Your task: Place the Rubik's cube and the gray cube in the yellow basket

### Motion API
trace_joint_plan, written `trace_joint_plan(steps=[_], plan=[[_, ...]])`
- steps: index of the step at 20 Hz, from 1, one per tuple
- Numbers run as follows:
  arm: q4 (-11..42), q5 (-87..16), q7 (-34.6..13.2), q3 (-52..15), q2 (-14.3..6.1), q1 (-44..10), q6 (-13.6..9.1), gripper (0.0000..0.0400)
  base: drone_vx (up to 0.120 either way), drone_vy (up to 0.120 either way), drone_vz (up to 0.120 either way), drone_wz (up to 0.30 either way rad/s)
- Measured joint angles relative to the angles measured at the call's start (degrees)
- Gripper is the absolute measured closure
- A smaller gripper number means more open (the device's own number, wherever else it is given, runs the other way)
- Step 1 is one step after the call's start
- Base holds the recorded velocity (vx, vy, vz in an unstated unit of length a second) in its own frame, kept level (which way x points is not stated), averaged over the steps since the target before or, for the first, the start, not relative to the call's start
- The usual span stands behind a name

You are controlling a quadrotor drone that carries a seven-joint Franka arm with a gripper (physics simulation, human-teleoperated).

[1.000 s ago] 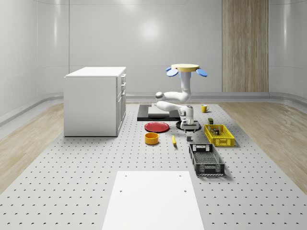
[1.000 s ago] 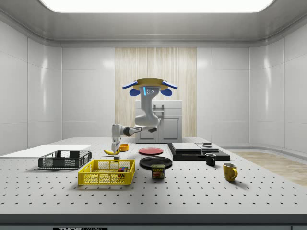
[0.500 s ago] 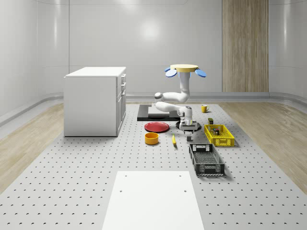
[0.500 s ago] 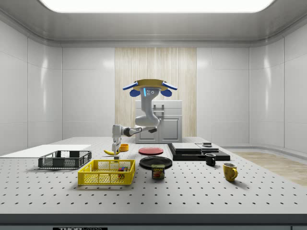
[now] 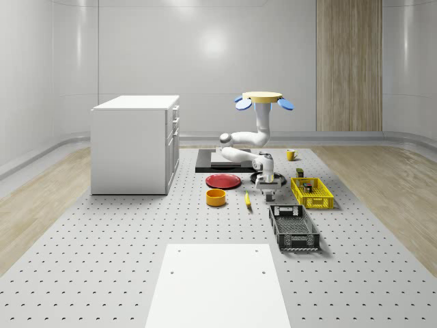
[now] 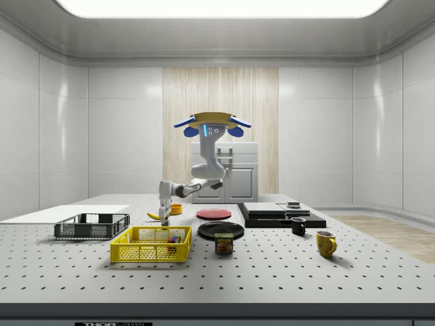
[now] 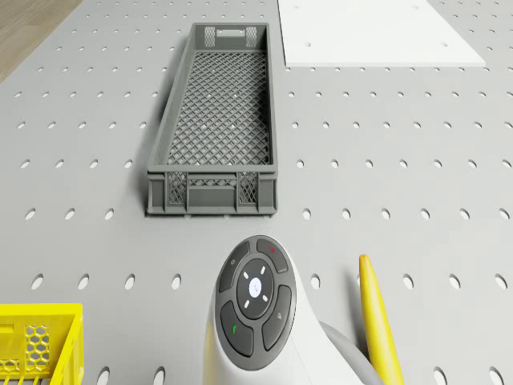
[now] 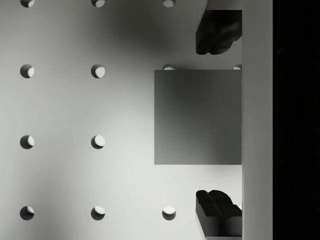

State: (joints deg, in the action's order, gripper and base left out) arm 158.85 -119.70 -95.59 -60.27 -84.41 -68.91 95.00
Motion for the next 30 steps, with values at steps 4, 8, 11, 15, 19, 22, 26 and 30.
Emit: trace_joint_plan(steps=[4, 8, 11, 15, 19, 22, 26, 30], plan=[[-0.7, -1.4, 0.1, 1.4, 0.4, -0.2, 0.5, 0.0000, 0.000, 0.000, 0.000, 0.000], [-1.3, -2.4, 0.3, 2.4, 0.8, -0.3, 0.7, 0.0000, 0.000, 0.000, 0.000, 0.000], [-1.6, -3.1, 0.4, 3.1, 1.1, -0.4, 0.8, 0.0000, 0.000, 0.000, 0.000, 0.000], [-1.8, -3.6, 0.6, 3.5, 1.4, -0.3, 0.7, 0.0000, 0.000, 0.000, 0.000, 0.000], [-1.6, -4.1, 0.8, 4.0, 1.5, 0.2, 0.6, 0.0000, 0.000, 0.000, 0.000, 0.000], [-1.5, -4.3, 0.9, 4.1, 1.7, 0.5, 0.5, 0.0012, 0.000, 0.000, 0.000, 0.000], [-1.4, -4.6, 1.0, 4.3, 1.9, 0.8, 0.2, 0.0099, 0.000, 0.000, 0.000, 0.000], [-1.3, -4.8, 1.2, 4.4, 2.2, 1.0, 0.0, 0.0131, 0.000, 0.000, 0.000, 0.000]])
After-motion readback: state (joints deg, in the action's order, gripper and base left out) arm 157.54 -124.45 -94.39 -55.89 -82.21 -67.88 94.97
